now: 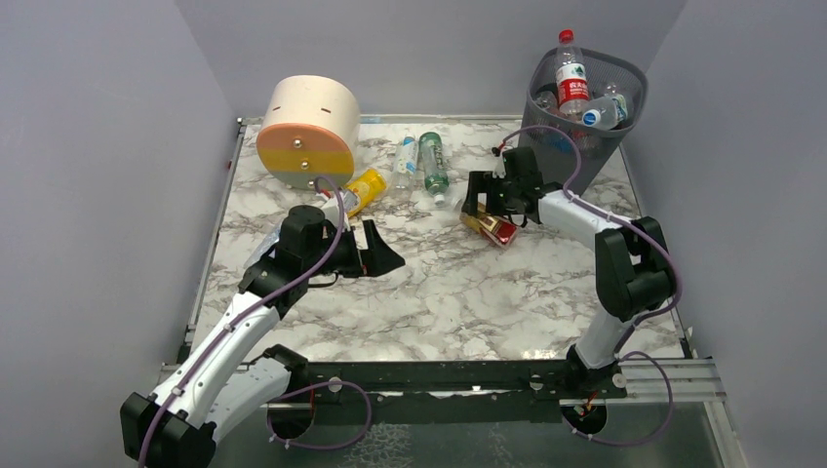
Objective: Put the plastic bottles in the bin
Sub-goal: Pick up the plastic bottle at the center of the board.
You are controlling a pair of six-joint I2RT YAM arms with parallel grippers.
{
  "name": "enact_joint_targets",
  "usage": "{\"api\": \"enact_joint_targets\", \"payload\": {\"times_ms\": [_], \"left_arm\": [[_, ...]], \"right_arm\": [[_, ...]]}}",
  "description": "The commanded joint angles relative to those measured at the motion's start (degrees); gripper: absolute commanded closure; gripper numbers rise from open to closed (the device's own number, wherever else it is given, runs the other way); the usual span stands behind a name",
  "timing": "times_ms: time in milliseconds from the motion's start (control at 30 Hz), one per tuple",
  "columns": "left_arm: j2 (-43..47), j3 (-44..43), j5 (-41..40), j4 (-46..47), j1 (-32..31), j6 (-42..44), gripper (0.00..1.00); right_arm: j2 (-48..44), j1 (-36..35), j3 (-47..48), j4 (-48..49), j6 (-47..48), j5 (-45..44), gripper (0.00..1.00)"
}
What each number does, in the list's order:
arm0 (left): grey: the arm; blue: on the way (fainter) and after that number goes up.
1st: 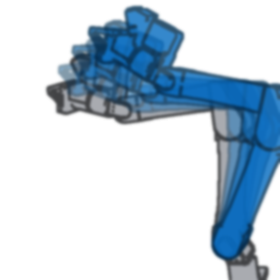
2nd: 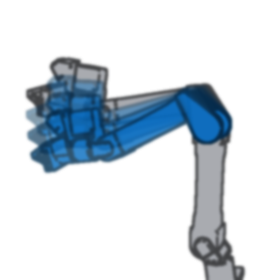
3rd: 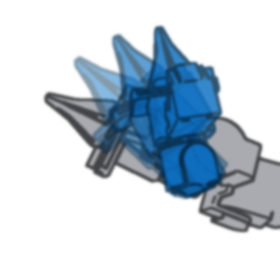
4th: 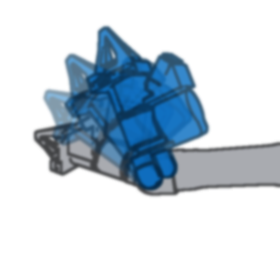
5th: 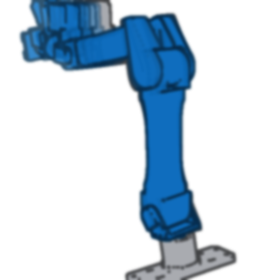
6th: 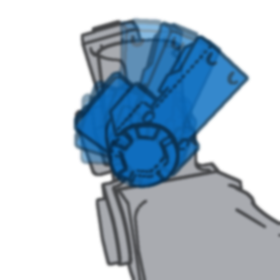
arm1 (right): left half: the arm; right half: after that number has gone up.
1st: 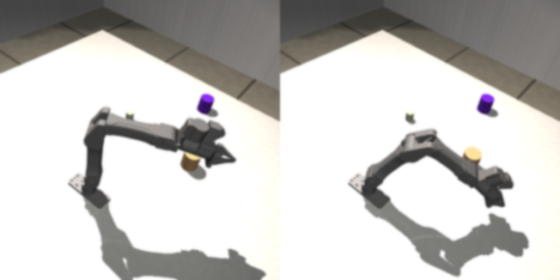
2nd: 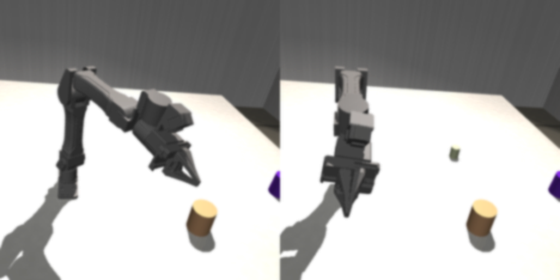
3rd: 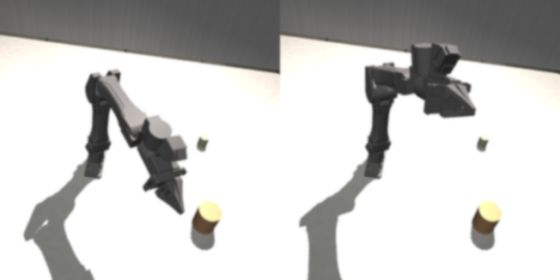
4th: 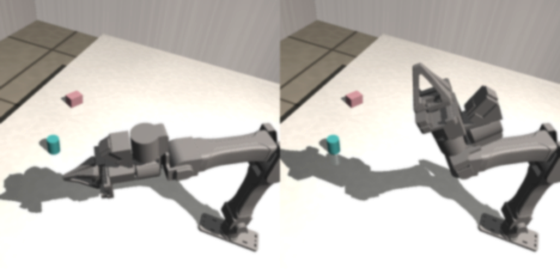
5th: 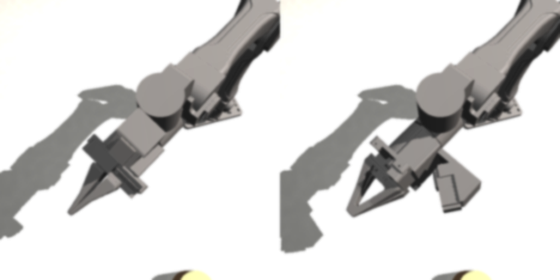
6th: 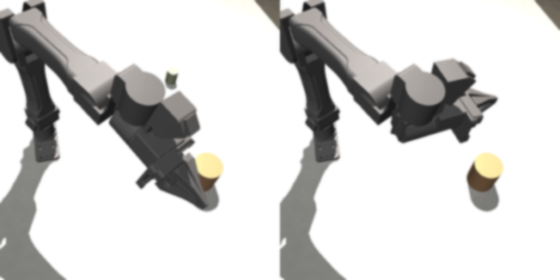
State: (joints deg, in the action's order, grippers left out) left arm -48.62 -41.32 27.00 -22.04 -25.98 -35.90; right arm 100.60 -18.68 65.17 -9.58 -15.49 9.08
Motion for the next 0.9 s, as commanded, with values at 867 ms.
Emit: {"api": "enact_joint_targets", "payload": {"times_ms": [867], "left_arm": [[-0.4,-1.5,1.7,-0.6,0.1,5.9,0.01]], "right_arm": [[-1.7,-10.9,1.2,-16.6,3.9,-17.7,0.24]]}}
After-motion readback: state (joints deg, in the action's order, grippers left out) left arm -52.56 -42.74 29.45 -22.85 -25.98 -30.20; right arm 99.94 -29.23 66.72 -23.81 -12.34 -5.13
